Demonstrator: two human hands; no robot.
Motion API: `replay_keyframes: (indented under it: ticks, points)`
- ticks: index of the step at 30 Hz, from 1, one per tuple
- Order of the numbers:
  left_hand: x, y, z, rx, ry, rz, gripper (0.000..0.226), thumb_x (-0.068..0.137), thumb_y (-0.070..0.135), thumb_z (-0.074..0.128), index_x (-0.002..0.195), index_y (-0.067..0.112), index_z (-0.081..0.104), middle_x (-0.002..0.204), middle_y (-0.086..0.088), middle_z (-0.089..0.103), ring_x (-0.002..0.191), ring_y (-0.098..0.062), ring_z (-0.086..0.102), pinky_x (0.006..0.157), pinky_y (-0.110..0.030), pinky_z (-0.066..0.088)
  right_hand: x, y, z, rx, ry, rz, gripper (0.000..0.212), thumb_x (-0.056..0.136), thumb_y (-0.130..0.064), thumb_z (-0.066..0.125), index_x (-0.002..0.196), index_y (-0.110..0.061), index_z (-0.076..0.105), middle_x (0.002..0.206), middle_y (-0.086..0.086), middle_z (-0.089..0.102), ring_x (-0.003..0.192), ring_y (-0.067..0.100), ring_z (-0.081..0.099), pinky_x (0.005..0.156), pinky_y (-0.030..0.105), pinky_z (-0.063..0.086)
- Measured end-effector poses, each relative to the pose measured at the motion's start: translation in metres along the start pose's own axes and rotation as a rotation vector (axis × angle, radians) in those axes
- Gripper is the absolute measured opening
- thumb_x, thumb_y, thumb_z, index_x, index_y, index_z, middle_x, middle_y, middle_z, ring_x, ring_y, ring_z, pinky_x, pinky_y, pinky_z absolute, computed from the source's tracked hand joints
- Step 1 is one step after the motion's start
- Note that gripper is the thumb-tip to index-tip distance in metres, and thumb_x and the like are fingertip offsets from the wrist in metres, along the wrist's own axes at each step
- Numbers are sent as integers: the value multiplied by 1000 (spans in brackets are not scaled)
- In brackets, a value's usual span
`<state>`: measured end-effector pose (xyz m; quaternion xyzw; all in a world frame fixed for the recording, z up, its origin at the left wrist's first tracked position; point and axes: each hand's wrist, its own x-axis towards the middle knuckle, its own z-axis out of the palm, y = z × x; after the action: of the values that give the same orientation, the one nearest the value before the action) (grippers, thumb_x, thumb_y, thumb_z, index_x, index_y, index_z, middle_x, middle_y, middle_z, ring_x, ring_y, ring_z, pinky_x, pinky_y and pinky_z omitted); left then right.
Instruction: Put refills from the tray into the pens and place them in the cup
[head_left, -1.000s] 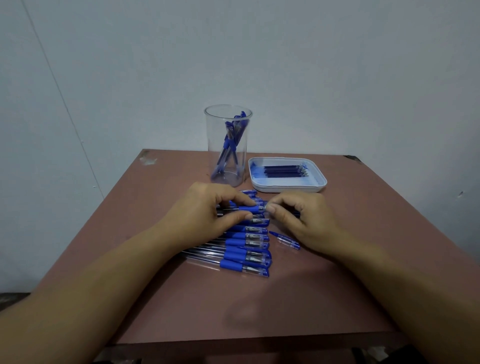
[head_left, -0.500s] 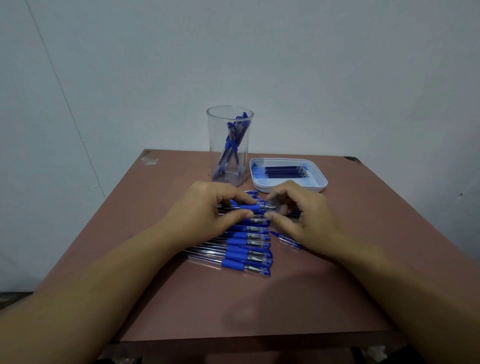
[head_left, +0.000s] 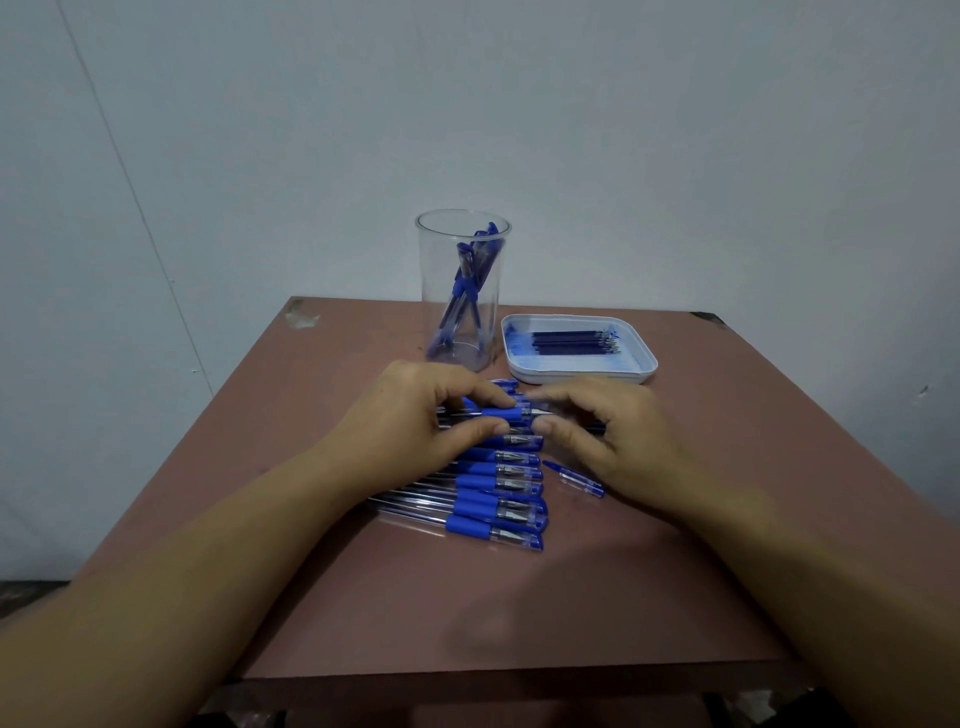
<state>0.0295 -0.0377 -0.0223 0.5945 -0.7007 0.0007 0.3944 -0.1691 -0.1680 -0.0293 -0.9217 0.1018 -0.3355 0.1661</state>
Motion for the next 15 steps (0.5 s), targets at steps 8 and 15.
replay_keyframes:
  ticks: [8, 15]
  points:
    - [-1, 0, 0, -1, 1, 1, 24, 81, 35, 76, 104, 34, 74, 87, 23, 68, 78, -1, 64, 69, -19, 53, 1, -2, -1, 5, 20, -7, 30, 91, -44, 58, 108, -22, 68, 88, -11, 67, 77, 7, 61, 66, 25, 50]
    - [0, 2, 0, -9, 0, 10, 24, 81, 33, 76, 105, 32, 74, 89, 22, 69, 80, 1, 64, 70, -13, 50, 1, -2, 0, -30, 9, -37, 23, 92, -41, 58, 95, -21, 68, 81, -13, 63, 72, 5, 57, 62, 19, 45]
